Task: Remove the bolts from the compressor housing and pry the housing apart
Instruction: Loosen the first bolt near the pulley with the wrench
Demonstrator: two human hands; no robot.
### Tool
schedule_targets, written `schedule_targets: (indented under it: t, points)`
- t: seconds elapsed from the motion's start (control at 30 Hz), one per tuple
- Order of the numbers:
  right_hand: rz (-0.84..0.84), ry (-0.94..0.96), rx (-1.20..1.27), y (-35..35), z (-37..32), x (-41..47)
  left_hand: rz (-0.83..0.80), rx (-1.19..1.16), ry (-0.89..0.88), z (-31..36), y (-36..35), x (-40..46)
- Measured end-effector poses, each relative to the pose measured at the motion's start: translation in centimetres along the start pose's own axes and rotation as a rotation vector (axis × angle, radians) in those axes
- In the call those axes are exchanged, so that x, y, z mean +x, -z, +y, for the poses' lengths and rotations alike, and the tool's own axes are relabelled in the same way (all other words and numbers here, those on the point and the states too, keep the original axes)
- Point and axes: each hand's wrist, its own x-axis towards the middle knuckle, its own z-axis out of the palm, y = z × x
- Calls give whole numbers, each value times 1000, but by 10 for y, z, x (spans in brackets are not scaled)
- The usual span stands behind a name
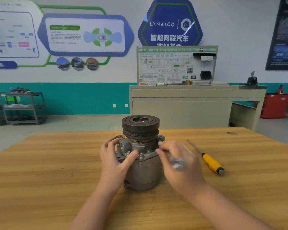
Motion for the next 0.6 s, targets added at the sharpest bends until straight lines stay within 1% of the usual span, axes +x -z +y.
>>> schedule_targets:
  t: [0.03,0.1,0.13,0.17,0.23,0.3,0.33,0.37,0.43,0.47,0.5,0.6]
  points:
    - [-21,81,-43,-2,-1,-1,29,41,-14,2,0,-1]
    - [-51,133,-85,-6,-1,-1,88,107,-62,6,-2,-4]
    - [-36,110,-69,-8,1,-3,105,132,-85,10,-3,-7]
    - [3,34,-11,-9,1,-4,107,158,-98,12,-5,-8]
    - [129,-260,256,-10,-4,-4,94,222,-99,16,-11,-9]
    - [299,-626,574,-11,-4,-2,90,255,-74,17,-15,-8]
    - [385,-815,692,-12,-1,1,90,244,-65,16,-15,-8]
    - [453,-1007,787,-13,4,6,89,220,-64,16,-15,-7]
    - [509,-1341,922,-15,20,17,72,152,-74,14,-13,-6]
    - [495,-1473,972,-17,27,22,57,115,-80,12,-11,-6]
    - [447,-1578,1011,-19,34,27,41,85,-86,11,-9,-5]
    - [175,-1799,1046,-27,44,35,-12,25,-77,6,-2,-1]
